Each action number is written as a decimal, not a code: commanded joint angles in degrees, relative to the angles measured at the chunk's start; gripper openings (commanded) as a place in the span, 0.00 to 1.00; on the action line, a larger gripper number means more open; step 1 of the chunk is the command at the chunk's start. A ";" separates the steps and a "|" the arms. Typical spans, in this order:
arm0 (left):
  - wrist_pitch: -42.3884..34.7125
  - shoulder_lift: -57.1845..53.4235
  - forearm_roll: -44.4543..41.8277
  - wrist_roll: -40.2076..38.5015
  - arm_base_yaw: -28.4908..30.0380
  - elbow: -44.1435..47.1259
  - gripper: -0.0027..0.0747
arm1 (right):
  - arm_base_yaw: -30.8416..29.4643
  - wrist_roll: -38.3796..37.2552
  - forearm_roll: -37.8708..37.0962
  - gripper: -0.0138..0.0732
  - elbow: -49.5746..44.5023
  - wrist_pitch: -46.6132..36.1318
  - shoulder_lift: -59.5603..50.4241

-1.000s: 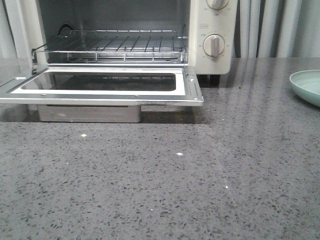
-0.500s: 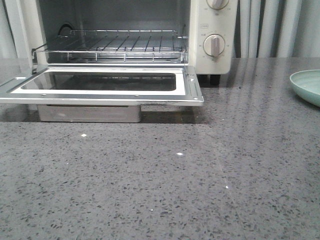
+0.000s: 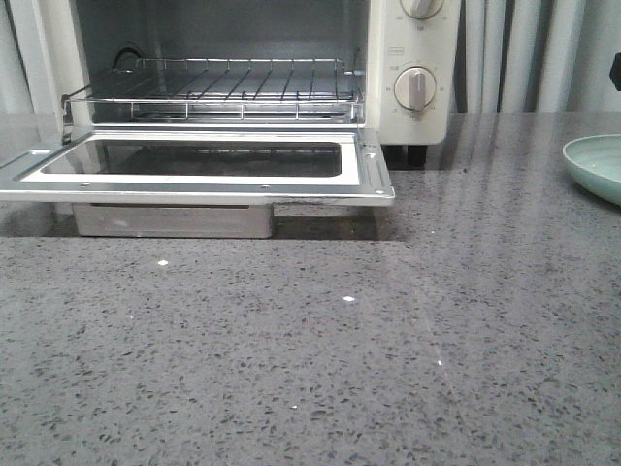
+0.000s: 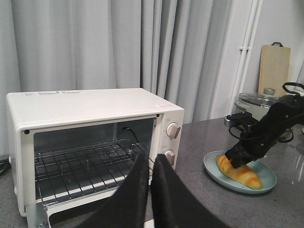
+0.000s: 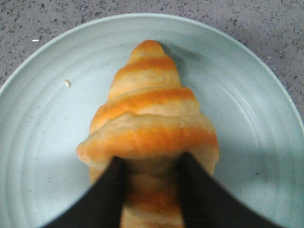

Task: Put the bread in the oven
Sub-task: 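Lift the croissant with the right gripper and carry it to the oven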

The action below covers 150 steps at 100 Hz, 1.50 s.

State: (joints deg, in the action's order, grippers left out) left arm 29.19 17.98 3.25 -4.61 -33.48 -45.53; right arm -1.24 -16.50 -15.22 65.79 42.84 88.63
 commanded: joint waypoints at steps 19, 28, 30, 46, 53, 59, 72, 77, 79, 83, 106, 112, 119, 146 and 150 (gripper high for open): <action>-4.32 0.58 0.63 -1.56 -0.21 -1.75 0.01 | 0.10 0.00 -1.21 0.08 1.61 0.30 -4.09; -4.19 -0.11 -0.60 -1.56 0.08 -1.86 0.01 | 1.53 0.91 -1.11 0.08 1.61 1.25 -7.48; -3.91 -0.24 -1.06 -1.56 0.25 -2.15 0.01 | 1.84 1.19 -1.11 0.08 1.61 1.70 -8.34; 2.41 -0.34 -7.76 -1.56 5.10 -5.76 0.01 | 6.86 3.26 -1.08 0.08 1.61 6.72 -14.67; 5.20 -0.34 -10.49 -1.56 8.71 -7.31 0.01 | 9.54 3.26 -0.61 0.08 1.61 9.86 -16.93; 6.82 -0.34 -11.10 -1.56 12.41 -8.10 0.01 | 12.23 3.59 0.21 0.08 1.61 11.78 -18.52; 8.06 -0.95 -9.18 0.74 19.60 -8.45 0.01 | 18.51 6.30 3.57 0.08 1.61 13.34 -21.90; 7.93 -1.34 -7.08 2.98 22.25 -8.45 0.01 | 21.27 6.89 5.56 0.08 1.61 13.35 -23.07; 7.80 -1.51 -6.05 4.03 22.85 -8.45 0.01 | 22.00 7.43 6.46 0.08 1.61 13.35 -23.50; 7.60 -1.82 -4.36 6.03 24.41 -8.45 0.01 | 24.15 8.46 8.01 0.08 1.61 13.35 -24.27; 7.68 -2.53 -1.48 7.65 27.29 -8.45 0.01 | 37.31 10.73 9.49 0.08 3.72 12.52 -24.70; 7.68 -2.53 -0.87 7.65 27.29 -8.45 0.01 | 40.62 10.77 9.49 0.08 5.29 11.21 -24.44; 7.68 -2.53 -0.62 7.65 27.29 -8.45 0.01 | 43.69 10.98 9.30 0.08 7.40 10.08 -23.46; 7.68 -2.53 -0.02 7.65 27.29 -8.45 0.01 | 46.41 11.08 4.01 0.08 18.04 10.85 -14.14; 7.68 -2.53 0.18 7.65 27.29 -8.45 0.01 | 46.41 11.12 2.99 0.08 19.81 10.85 -12.61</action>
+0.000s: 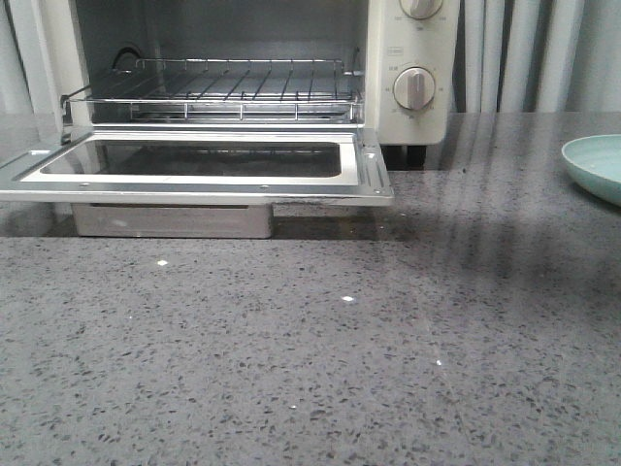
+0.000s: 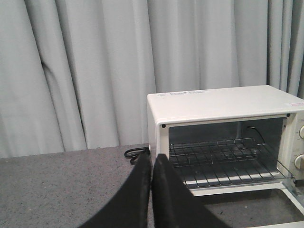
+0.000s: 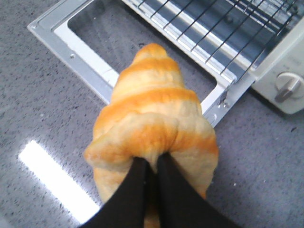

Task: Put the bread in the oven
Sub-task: 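Lift the croissant with the right gripper and carry it to the oven, then lower the croissant onto the oven rack and open the right gripper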

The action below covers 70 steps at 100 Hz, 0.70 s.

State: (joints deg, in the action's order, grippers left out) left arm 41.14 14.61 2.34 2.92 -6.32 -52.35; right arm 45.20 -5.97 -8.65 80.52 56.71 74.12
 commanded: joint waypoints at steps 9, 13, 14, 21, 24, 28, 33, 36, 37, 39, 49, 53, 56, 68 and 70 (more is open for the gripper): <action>-4.27 0.84 1.41 0.12 0.13 -1.53 0.01 | -0.03 0.98 -5.13 0.08 9.07 -3.03 6.00; -4.27 0.84 1.41 0.12 0.13 -1.27 0.01 | -0.03 2.11 -5.13 0.08 10.95 -3.03 7.91; -4.27 0.84 1.41 0.12 0.13 -1.29 0.01 | -0.03 2.29 -5.13 0.08 11.26 -3.03 8.23; -4.27 0.84 1.41 0.12 0.13 -1.02 0.01 | -0.03 3.24 -5.13 0.08 14.31 -3.03 11.40; -4.27 0.84 1.41 0.12 0.13 -0.89 0.01 | -0.03 3.33 -5.43 0.08 15.47 -3.13 12.93; -4.27 0.84 1.41 0.12 0.13 -0.62 0.01 | -0.03 3.38 -6.06 0.08 17.04 -3.28 14.39; -4.27 0.84 1.50 0.12 0.13 -0.18 0.01 | -0.03 3.38 -7.23 0.08 18.77 -3.48 16.65; -4.27 0.84 1.50 0.12 0.13 -0.06 0.01 | -0.03 3.38 -7.91 0.08 19.74 -3.48 17.75; -4.27 0.84 1.50 0.12 0.13 0.05 0.01 | -0.03 3.38 -8.06 0.08 20.21 -3.48 18.03; -4.27 0.84 1.50 0.12 0.13 0.06 0.01 | -0.03 3.38 -8.60 0.08 20.90 -3.58 18.85; -4.39 0.84 1.50 0.12 0.13 0.57 0.01 | -0.03 3.38 -10.45 0.08 23.89 -3.79 22.61; -4.39 0.84 1.50 0.12 0.13 0.57 0.01 | -0.03 3.38 -11.38 0.08 25.21 -3.79 24.22; -4.39 0.84 1.50 0.12 0.13 0.57 0.01 | -0.03 3.38 -12.16 0.08 25.98 -4.09 25.25; -4.61 0.84 1.50 0.12 0.13 0.57 0.01 | -0.03 3.38 -15.32 0.08 28.83 -5.97 29.19; -4.61 0.84 1.50 0.12 0.13 0.57 0.01 | -0.03 3.38 -15.90 0.08 29.35 -6.21 29.85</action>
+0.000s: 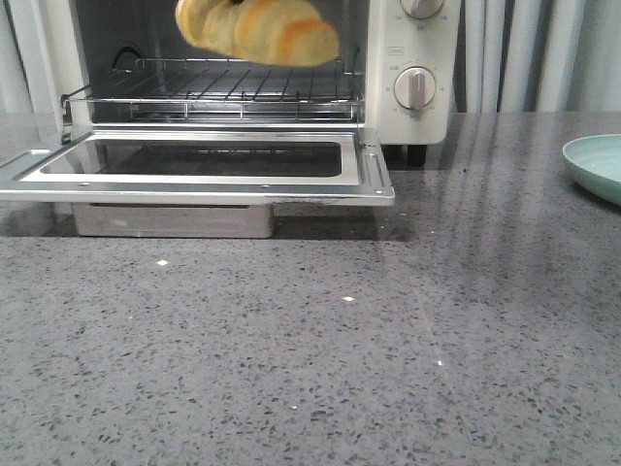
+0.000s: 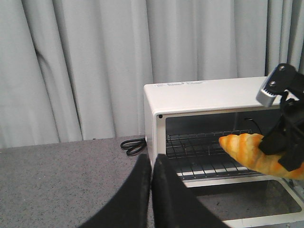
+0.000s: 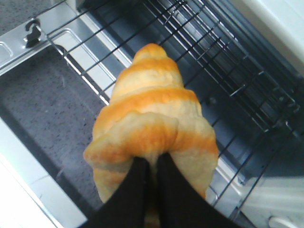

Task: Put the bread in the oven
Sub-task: 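Lower the croissant onto the oven rack and open the right gripper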

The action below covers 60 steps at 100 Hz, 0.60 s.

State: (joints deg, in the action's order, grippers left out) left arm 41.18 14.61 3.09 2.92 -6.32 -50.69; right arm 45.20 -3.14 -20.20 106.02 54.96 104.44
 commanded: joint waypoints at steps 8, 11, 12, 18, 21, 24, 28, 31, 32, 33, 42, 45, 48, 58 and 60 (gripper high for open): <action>-4.69 0.84 0.75 0.12 0.13 -1.10 0.01 | -0.03 0.55 -6.84 0.08 5.39 -5.62 1.79; -4.69 0.84 0.75 0.12 0.13 -1.10 0.01 | -0.03 0.55 -7.61 0.08 5.84 -6.29 2.38; -4.69 0.84 0.75 0.12 0.13 -1.10 0.01 | -0.03 0.55 -7.84 0.08 5.97 -6.44 2.57; -4.69 0.84 0.89 0.12 0.13 -1.10 0.01 | -0.03 0.55 -9.59 0.08 6.48 -7.83 3.72; -4.69 0.84 0.89 0.12 0.13 -1.10 0.01 | -0.14 0.55 -10.10 0.08 6.78 -8.23 4.16; -4.69 0.84 0.89 0.12 0.13 -1.10 0.01 | -0.15 0.55 -10.80 0.08 7.07 -8.70 4.67; -4.69 0.84 0.89 0.12 0.13 -1.10 0.01 | -0.15 0.55 -11.33 0.08 7.20 -9.46 5.16; -4.69 0.84 0.89 0.12 0.13 -1.10 0.01 | -0.24 0.55 -11.70 0.08 7.29 -9.77 5.47; -4.69 0.84 0.89 0.12 0.13 -1.10 0.01 | -0.24 0.55 -11.82 0.08 7.33 -9.95 5.52; -4.69 0.84 0.89 0.12 0.13 -1.10 0.01 | -0.24 0.55 -11.83 0.08 7.46 -10.15 5.67; -4.69 0.84 0.89 0.12 0.13 -1.10 0.01 | -0.28 0.55 -13.51 0.08 7.67 -11.13 6.36; -4.69 0.84 0.89 0.12 0.13 -1.10 0.01 | -0.28 0.55 -14.35 0.08 7.70 -11.14 6.65; -4.69 0.84 0.89 0.12 0.13 -1.10 0.01 | -0.28 0.55 -15.04 0.08 7.80 -11.14 6.78; -4.69 0.84 0.89 0.12 0.13 -1.10 0.01 | -0.28 0.55 -16.65 0.08 7.93 -11.47 7.38; -4.69 0.84 0.89 0.12 0.13 -1.10 0.01 | -0.38 0.55 -16.76 0.08 7.93 -11.40 7.48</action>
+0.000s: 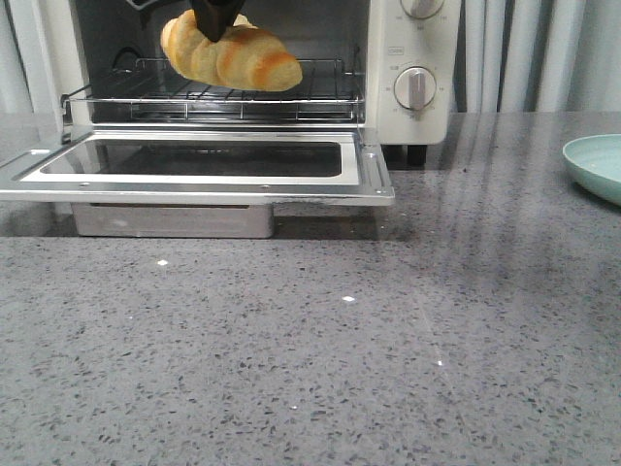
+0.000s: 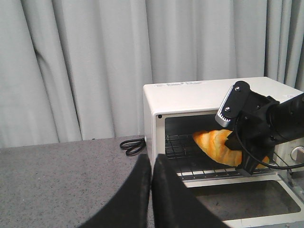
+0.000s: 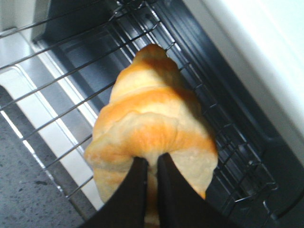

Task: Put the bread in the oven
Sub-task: 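Lower the croissant onto the oven rack and open the right gripper, then withdraw the right gripper out of the oven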

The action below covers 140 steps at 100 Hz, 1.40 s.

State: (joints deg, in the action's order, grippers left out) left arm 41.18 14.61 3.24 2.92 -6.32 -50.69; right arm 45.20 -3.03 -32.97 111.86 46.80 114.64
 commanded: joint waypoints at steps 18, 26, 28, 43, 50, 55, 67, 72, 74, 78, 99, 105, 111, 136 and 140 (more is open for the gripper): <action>-4.58 0.84 1.01 0.12 0.13 -1.10 0.01 | -0.37 0.31 -3.98 0.14 2.09 -3.24 -2.61; -4.35 0.84 1.36 0.12 0.13 -1.10 0.01 | -0.37 0.31 -3.98 0.30 2.09 -3.24 -2.61; -4.35 0.84 1.50 0.12 0.13 -1.10 0.01 | -0.37 0.31 -3.98 0.35 2.09 -3.24 -2.61; -4.26 0.84 1.72 0.12 0.13 -1.10 0.01 | -0.37 0.31 -3.98 0.71 2.09 -3.84 -2.61; -4.26 0.84 1.72 0.12 0.13 -1.10 0.01 | -0.37 0.31 -3.98 0.72 2.09 -3.93 -2.61; -4.12 0.84 1.72 0.12 0.13 -1.10 0.01 | -0.37 0.31 -3.98 0.72 2.09 -3.93 -2.61; -3.76 0.84 1.72 0.12 0.13 -1.10 0.01 | -0.17 0.31 -3.98 0.72 2.09 -3.93 -2.73; -3.77 0.84 1.72 0.12 0.13 -1.10 0.01 | 0.04 0.31 -3.98 0.72 2.16 -3.93 -2.73; -3.77 0.84 1.72 0.12 0.13 -1.10 0.01 | 0.04 0.31 -3.98 0.72 2.16 -3.93 -2.83; -3.77 0.84 1.72 0.12 0.13 -1.10 0.01 | 0.46 0.31 -3.98 0.72 2.16 -3.93 -2.83; -3.77 -1.44 0.57 0.23 0.13 -1.03 0.01 | 2.65 0.23 -3.98 0.72 2.31 -2.25 -3.35; -3.77 -3.14 0.10 0.23 0.13 -0.97 0.01 | 3.37 -0.25 -3.98 0.72 2.31 -1.79 -3.48; -3.88 -5.29 -0.58 0.23 0.13 -0.61 0.01 | 4.14 -0.34 -3.98 0.72 2.31 -1.42 -3.83; -3.97 -12.94 -1.32 -0.01 0.13 3.50 0.01 | 7.10 -2.50 -3.98 0.72 3.43 3.79 -6.45; -4.09 -13.72 -1.32 -0.01 0.13 4.42 0.01 | 7.54 -3.21 -3.88 0.72 3.85 5.02 -7.06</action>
State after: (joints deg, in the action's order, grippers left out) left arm 41.45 1.29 1.95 3.05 -6.32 -46.84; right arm 52.03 -4.39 -34.75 112.99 50.88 112.91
